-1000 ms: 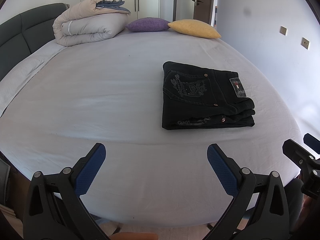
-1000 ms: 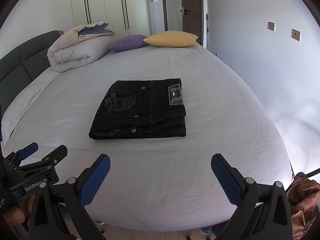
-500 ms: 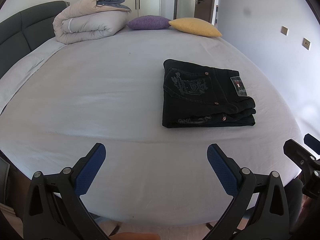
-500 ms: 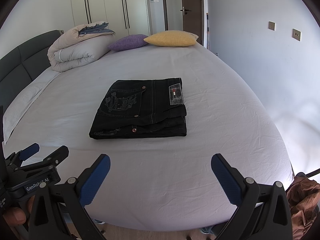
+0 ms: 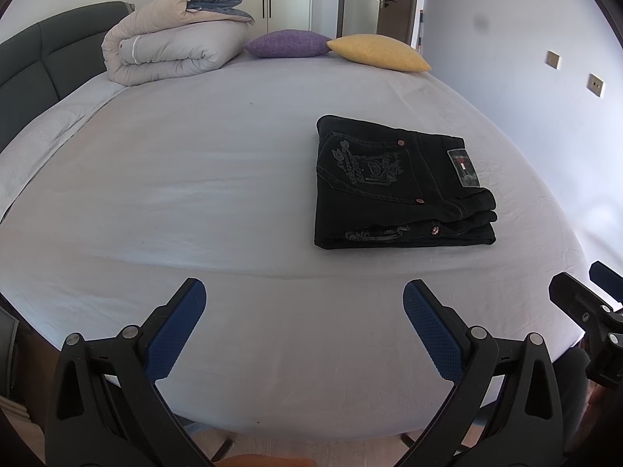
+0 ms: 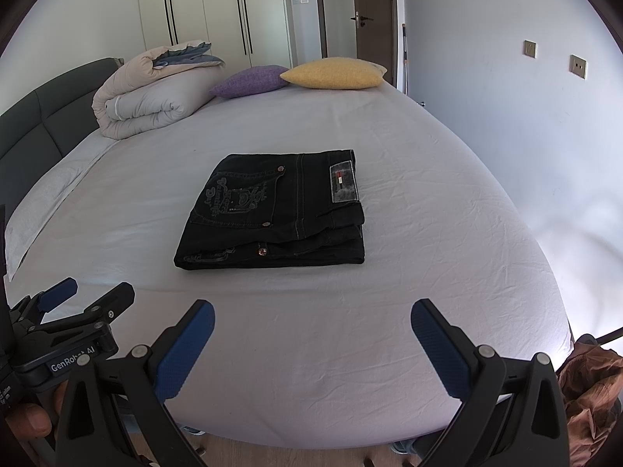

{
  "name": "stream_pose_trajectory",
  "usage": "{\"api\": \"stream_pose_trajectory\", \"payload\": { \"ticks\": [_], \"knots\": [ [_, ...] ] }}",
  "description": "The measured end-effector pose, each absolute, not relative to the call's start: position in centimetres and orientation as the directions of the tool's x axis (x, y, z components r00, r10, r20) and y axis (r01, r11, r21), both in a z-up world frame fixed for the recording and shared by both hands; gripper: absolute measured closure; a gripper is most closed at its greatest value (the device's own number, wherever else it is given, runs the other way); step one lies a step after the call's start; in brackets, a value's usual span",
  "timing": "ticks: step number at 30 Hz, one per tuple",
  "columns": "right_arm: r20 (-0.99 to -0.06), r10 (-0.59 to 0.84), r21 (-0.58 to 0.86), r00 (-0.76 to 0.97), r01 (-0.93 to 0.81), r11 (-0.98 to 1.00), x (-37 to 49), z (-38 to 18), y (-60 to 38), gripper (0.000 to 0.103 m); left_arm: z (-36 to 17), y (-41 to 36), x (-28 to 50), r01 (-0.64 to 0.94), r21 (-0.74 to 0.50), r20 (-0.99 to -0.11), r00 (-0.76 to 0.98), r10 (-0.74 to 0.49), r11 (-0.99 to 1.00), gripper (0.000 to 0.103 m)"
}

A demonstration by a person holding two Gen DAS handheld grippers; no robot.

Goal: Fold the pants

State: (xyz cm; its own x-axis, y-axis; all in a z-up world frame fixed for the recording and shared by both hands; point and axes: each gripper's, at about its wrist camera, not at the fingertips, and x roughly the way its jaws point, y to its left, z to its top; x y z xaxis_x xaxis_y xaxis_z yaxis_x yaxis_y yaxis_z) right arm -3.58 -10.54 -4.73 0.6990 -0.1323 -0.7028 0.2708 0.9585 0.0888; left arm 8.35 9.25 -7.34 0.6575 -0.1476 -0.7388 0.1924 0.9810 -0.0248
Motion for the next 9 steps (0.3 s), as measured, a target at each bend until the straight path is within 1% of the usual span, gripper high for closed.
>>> {"api": "stream_pose_trajectory", "payload": {
  "ticks": [9],
  "knots": [
    [-0.703, -0.13, 0.091, 0.699, 0.27, 0.958, -3.59, -4.77, -10.55, 0.0, -7.28, 9.31, 8.5, 0.199, -0.022, -0.735, 0.661, -0.15, 0.98, 0.0]
  ]
}}
